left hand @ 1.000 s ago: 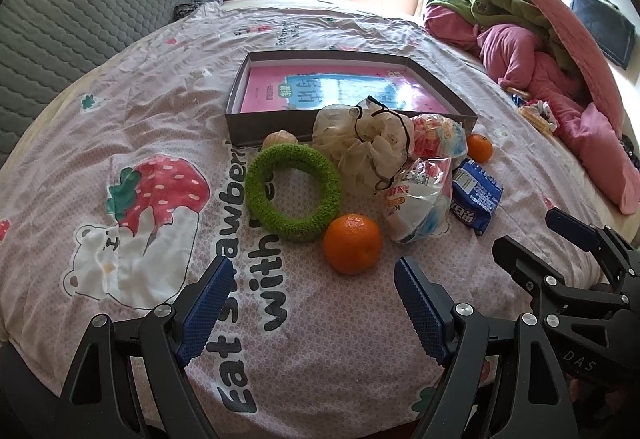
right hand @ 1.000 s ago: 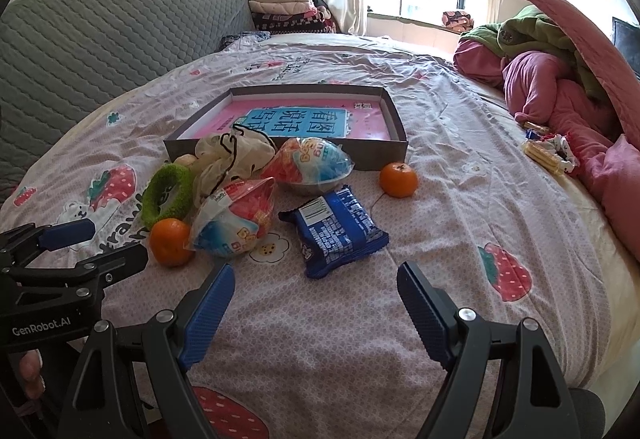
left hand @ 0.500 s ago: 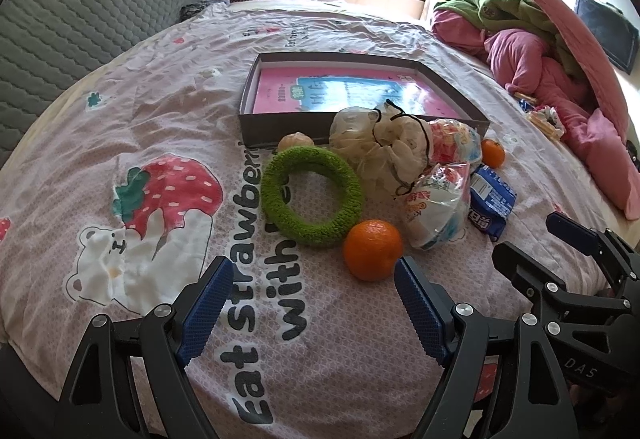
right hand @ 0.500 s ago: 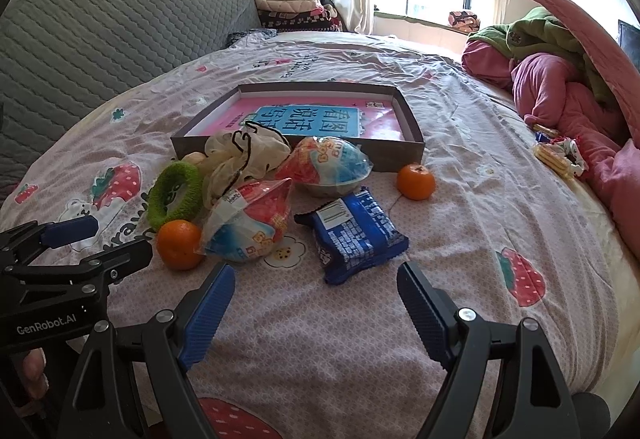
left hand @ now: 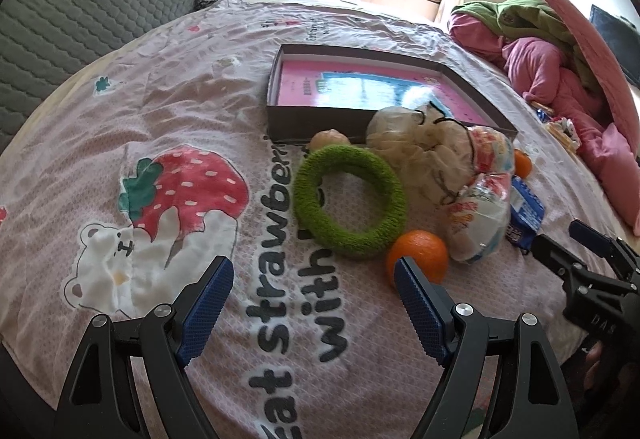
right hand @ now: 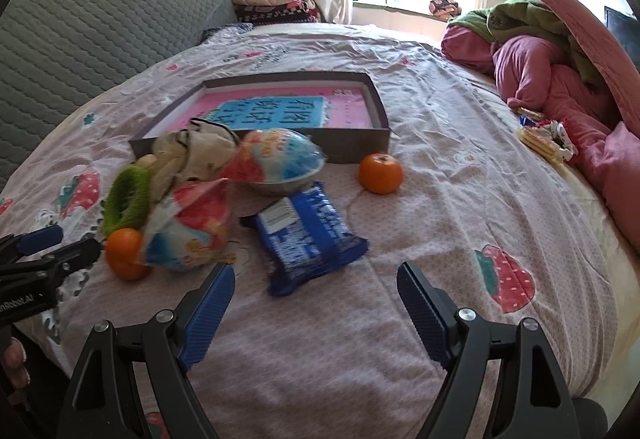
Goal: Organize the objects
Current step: 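Move the left tool to the green fuzzy ring while the right tool approaches the blue biscuit packet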
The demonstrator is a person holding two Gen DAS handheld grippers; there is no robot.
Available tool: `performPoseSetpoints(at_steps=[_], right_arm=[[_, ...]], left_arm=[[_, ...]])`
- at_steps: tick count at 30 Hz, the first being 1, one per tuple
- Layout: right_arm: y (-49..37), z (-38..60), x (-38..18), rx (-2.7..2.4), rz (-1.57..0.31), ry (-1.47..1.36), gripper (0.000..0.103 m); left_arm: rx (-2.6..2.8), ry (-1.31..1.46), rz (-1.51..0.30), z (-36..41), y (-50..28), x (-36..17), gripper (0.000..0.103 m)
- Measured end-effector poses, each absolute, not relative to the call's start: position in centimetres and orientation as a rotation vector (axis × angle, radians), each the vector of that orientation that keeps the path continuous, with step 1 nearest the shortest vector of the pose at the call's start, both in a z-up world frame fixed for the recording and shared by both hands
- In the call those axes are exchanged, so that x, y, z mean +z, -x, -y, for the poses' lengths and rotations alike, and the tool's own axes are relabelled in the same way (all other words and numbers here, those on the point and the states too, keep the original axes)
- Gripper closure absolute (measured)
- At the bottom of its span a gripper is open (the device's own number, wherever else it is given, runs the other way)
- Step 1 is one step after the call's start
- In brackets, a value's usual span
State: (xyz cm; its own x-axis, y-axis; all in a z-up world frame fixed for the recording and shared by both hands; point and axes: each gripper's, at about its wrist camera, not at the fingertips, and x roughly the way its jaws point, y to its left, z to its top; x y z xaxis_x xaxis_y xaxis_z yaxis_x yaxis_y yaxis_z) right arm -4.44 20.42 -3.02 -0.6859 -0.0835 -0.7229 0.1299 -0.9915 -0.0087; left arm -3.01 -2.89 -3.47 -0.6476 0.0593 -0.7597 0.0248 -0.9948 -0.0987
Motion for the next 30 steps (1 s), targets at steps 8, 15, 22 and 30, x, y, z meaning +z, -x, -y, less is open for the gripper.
performPoseSetpoints(at_steps=[8,15,22,30], right_arm=[[6.0,-21.8,-4.5,-2.766,-0.064,-1.230,0.020],[7.0,-21.5,-5.0,-2.740,-0.083,-1.218,0.020],[8.1,-21.0,-5.6,-2.695,-0.098,-1.230,0.020],[9.8,-20.3,-6.0,-2.658,-0.129,-1.254,0.020]], left_arm=[[2.854,1.315,0.199,4.8,5.1,-3.9,0.020],[2.853,1.345,0.211,5.4,6.9,-4.7,0.020],[2.858,1.361,0.189,5.0,8.4,-5.4,0.020],[2.866,1.364,0.151,4.5,10.0,-5.7,0.020]])
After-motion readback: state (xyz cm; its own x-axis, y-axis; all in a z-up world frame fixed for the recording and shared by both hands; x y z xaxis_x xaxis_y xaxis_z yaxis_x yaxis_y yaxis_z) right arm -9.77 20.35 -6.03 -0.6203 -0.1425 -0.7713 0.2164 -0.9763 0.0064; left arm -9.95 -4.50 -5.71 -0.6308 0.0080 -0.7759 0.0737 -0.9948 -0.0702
